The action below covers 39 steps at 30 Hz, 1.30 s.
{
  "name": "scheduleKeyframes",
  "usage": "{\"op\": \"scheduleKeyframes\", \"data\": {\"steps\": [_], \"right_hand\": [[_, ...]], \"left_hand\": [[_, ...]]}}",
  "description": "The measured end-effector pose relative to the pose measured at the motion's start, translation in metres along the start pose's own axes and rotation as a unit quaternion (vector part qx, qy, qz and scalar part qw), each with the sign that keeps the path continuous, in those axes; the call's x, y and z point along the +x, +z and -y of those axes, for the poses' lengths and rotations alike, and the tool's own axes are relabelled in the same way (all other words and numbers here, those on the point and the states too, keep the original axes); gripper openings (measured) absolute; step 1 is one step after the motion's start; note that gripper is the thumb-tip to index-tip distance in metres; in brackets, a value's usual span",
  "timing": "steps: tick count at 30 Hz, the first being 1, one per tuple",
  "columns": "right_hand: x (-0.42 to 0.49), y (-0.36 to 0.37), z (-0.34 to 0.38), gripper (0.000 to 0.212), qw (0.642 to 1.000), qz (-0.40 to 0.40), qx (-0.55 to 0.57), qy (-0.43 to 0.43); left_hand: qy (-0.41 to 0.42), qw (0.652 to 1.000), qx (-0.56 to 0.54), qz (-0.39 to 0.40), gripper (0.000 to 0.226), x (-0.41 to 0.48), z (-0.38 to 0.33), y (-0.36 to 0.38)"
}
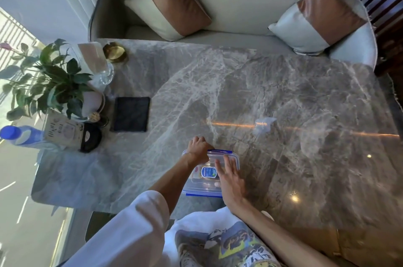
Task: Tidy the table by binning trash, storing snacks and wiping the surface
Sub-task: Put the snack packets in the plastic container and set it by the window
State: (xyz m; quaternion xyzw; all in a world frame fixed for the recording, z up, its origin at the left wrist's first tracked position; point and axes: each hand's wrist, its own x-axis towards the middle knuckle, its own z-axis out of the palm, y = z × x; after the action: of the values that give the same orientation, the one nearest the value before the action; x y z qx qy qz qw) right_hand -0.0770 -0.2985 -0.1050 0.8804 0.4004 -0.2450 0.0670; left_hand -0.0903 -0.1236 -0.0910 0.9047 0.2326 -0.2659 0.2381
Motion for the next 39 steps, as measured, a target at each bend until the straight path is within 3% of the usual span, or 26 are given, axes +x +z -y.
{"op": "scheduleKeyframes", "data": {"steps": [7, 9, 11, 13, 15, 17, 19, 20, 21, 24, 27, 28, 32, 34, 37, 39], "right_hand": [[-0.001, -0.004, 0.001, 0.081, 1.0, 0.004, 0.025, 0.004], [-0.006, -0.007, -0.001, 0.078, 0.996, -0.022, 0.091, -0.007], [-0.012, -0.009, -0.006, 0.079, 0.966, -0.079, 0.244, -0.016], [-0.019, -0.007, -0.014, 0.086, 0.907, -0.11, 0.401, 0.068], [-0.026, -0.006, -0.024, 0.095, 0.815, -0.04, 0.533, 0.225], [-0.034, -0.002, -0.03, 0.09, 0.683, 0.084, 0.647, 0.327], [-0.037, 0.005, -0.031, 0.068, 0.556, 0.159, 0.742, 0.34], [-0.037, 0.009, -0.031, 0.06, 0.522, 0.161, 0.766, 0.338], [-0.037, 0.012, -0.031, 0.055, 0.514, 0.152, 0.774, 0.337], [-0.04, 0.011, -0.029, 0.046, 0.541, 0.155, 0.752, 0.342], [-0.043, 0.01, -0.029, 0.047, 0.522, 0.158, 0.762, 0.349], [-0.044, 0.01, -0.029, 0.047, 0.531, 0.154, 0.759, 0.345], [-0.047, 0.015, -0.026, 0.059, 0.678, 0.098, 0.658, 0.313], [-0.05, 0.019, -0.026, 0.077, 0.782, 0.015, 0.568, 0.257], [-0.05, 0.023, -0.033, 0.097, 0.938, -0.097, 0.33, 0.04], [-0.046, 0.022, -0.038, 0.105, 0.979, -0.054, 0.174, -0.091]], "left_hand": [[0.011, 0.999, 0.03, -0.044, 0.052, -0.017, -0.005, 0.01], [0.012, 0.996, 0.032, -0.084, 0.059, -0.031, -0.006, 0.021], [0.016, 0.989, 0.025, -0.142, 0.06, -0.052, -0.003, 0.034], [0.061, 0.976, 0.008, -0.208, 0.058, -0.073, 0.006, 0.051], [0.104, 0.959, -0.001, -0.264, 0.054, -0.092, 0.019, 0.073], [0.101, 0.969, 0.01, -0.226, 0.058, -0.109, 0.027, 0.091], [0.084, 0.984, 0.055, -0.144, 0.08, -0.115, 0.032, 0.106], [0.074, 0.988, 0.086, -0.108, 0.093, -0.116, 0.033, 0.112], [0.064, 0.988, 0.111, -0.087, 0.104, -0.116, 0.032, 0.114], [0.044, 0.986, 0.144, -0.078, 0.121, -0.117, 0.028, 0.117], [0.03, 0.986, 0.131, -0.098, 0.112, -0.118, 0.025, 0.118], [0.03, 0.986, 0.128, -0.1, 0.106, -0.118, 0.025, 0.117], [0.039, 0.988, 0.121, -0.09, 0.09, -0.119, 0.027, 0.113], [0.04, 0.988, 0.12, -0.087, 0.088, -0.121, 0.027, 0.111], [0.037, 0.989, 0.114, -0.087, 0.089, -0.121, 0.025, 0.11], [0.037, 0.989, 0.113, -0.085, 0.089, -0.121, 0.025, 0.109]]}}
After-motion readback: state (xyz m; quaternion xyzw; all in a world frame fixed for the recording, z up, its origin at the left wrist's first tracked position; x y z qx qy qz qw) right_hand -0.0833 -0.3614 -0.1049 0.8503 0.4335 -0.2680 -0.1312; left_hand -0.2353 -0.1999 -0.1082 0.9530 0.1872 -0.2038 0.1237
